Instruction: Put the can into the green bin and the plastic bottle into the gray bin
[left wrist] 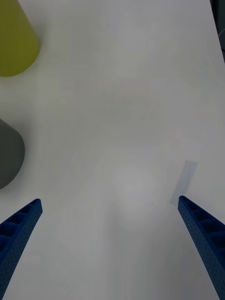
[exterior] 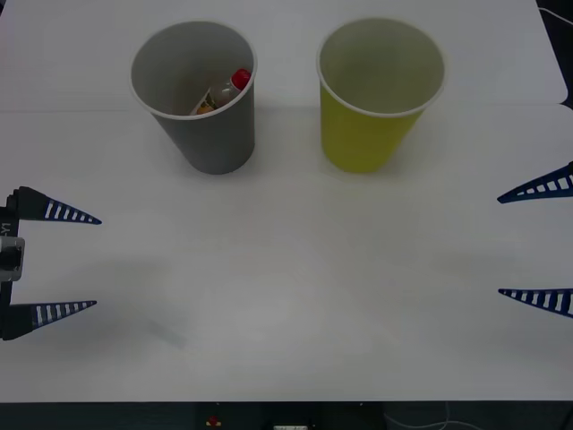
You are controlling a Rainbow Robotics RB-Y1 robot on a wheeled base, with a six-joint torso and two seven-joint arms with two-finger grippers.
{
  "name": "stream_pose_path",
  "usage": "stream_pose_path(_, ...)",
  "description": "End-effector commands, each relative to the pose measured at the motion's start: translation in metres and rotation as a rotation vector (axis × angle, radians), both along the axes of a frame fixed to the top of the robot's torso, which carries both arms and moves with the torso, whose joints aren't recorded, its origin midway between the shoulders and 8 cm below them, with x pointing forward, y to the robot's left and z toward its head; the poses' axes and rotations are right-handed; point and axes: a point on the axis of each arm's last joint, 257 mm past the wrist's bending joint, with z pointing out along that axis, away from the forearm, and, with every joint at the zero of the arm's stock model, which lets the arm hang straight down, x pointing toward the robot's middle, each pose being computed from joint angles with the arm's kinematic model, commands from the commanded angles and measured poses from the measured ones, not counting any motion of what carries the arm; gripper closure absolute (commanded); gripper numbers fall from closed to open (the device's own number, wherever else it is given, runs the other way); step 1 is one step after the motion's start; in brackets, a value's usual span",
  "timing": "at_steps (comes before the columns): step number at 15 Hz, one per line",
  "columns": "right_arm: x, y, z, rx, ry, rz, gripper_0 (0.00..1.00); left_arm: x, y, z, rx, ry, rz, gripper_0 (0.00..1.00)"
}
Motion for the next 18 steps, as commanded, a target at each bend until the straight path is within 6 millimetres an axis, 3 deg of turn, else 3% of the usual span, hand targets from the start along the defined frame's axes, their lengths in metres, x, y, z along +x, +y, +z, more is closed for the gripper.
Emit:
stream_pose_path(1,-0.001,-0.012,-0.008,-0.038,0.014,-0.009,0.0,0.0,0.0,0.0,0.0,0.0,0.0,0.0)
stream_pose_path(9,0.008,-0.049,-0.029,-0.09,0.022,0.011,0.0,0.0,0.0,0.0,0.0,0.0,0.0,0.0)
stream_pose_path(18,0.012,-0.058,-0.031,-0.088,0.038,-0.011,0.0,0.0,0.0,0.0,0.0,0.0,0.0,0.0)
